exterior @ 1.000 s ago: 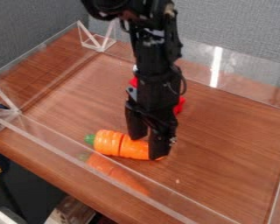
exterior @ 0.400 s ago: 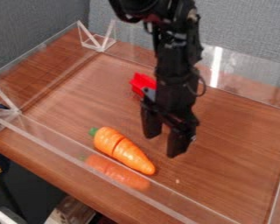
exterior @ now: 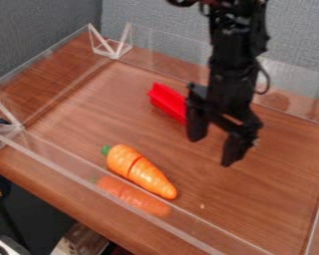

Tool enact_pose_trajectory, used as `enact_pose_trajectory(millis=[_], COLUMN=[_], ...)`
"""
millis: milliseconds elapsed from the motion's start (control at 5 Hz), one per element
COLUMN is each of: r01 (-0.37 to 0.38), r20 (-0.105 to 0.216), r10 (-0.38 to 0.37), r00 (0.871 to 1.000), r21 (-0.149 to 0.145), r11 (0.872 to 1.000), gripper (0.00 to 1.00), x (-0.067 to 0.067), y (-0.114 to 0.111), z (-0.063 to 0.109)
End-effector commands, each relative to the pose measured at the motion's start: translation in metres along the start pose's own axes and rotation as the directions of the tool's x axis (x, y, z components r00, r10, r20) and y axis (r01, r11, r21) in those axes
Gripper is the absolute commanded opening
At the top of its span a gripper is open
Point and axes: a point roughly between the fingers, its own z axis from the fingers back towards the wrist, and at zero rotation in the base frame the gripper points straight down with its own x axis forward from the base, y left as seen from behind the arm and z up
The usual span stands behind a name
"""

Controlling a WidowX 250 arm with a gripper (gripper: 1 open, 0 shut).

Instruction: Remove the red object from the blue plate and put it on the table

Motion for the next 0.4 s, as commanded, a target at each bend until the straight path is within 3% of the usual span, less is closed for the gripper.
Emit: enact_pose_trajectory(millis=[0,200], r01=[0.022,0.030], r20=[0.064,0.077], r10=[-0.025,-0.035], r00=[0.998,0.996], r21=[0.043,0.068], r11=[0.999,0.997], gripper=[1.00,1.00], x=[0.027,0.037], y=[-0.004,0.006], z=[0.015,0.018])
